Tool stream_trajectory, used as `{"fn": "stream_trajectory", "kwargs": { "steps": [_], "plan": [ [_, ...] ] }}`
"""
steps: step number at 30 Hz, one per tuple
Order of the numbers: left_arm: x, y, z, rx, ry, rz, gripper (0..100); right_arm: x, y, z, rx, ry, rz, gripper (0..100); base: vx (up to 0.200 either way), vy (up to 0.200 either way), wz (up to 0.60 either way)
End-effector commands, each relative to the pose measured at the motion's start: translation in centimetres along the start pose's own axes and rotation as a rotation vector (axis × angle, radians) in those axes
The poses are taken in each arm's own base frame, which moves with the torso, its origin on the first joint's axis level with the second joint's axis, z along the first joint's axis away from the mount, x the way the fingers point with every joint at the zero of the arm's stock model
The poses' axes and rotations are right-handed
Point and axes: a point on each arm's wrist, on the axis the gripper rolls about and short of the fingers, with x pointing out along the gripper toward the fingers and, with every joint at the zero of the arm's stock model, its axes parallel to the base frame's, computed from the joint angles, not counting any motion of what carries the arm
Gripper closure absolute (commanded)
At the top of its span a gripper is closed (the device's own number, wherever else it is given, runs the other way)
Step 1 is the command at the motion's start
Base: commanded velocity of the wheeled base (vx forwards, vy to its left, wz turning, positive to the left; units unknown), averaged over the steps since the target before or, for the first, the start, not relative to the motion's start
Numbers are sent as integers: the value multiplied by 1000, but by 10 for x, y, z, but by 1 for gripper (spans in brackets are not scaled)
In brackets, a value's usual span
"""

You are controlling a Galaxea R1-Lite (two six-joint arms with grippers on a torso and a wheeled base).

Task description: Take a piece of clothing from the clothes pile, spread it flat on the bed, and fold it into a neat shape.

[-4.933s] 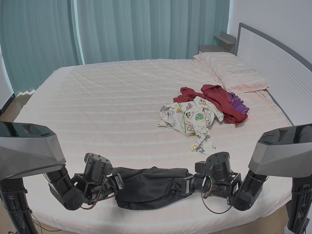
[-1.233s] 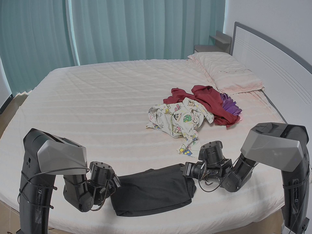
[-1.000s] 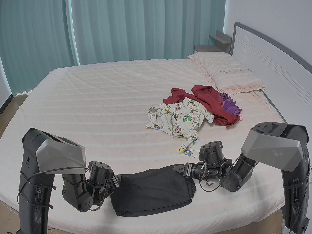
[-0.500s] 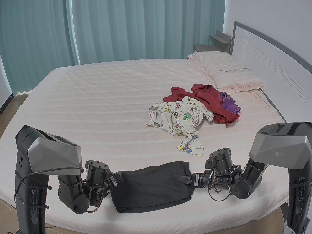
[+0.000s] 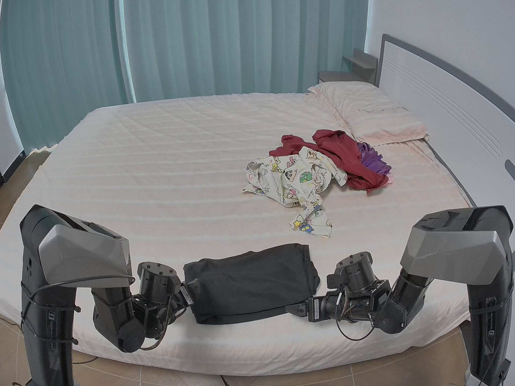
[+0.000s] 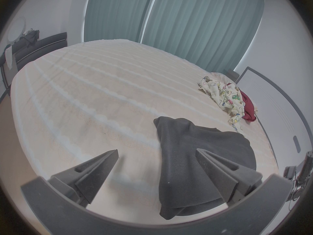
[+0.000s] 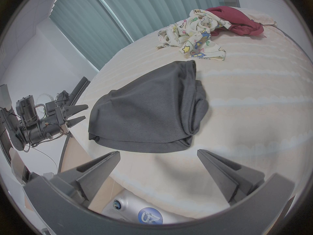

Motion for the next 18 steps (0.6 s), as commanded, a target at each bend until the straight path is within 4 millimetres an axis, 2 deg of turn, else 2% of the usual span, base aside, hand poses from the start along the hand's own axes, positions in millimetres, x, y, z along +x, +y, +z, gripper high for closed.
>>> {"fn": "stream_trajectory", "kwargs": {
  "steps": [1, 12, 14, 15, 18],
  "plan": [
    [0, -2, 2, -7, -16, -11, 0, 12, 2, -3, -4, 11, 7, 0, 0, 0, 0],
    [0, -2, 2, -6, -16, -13, 0, 23, 2, 12, 6, -26, -11, 0, 0, 0, 0],
    [1, -2, 3, -6, -18, -12, 0, 26, 1, 9, 7, -19, -18, 0, 0, 0, 0],
    [1, -2, 3, -6, -17, -14, 0, 27, 0, 8, 8, -16, -19, 100, 0, 0, 0],
    [1, -2, 2, -5, -16, -11, 0, 29, -1, 8, 10, -15, -20, 100, 0, 0, 0]
  ]
}}
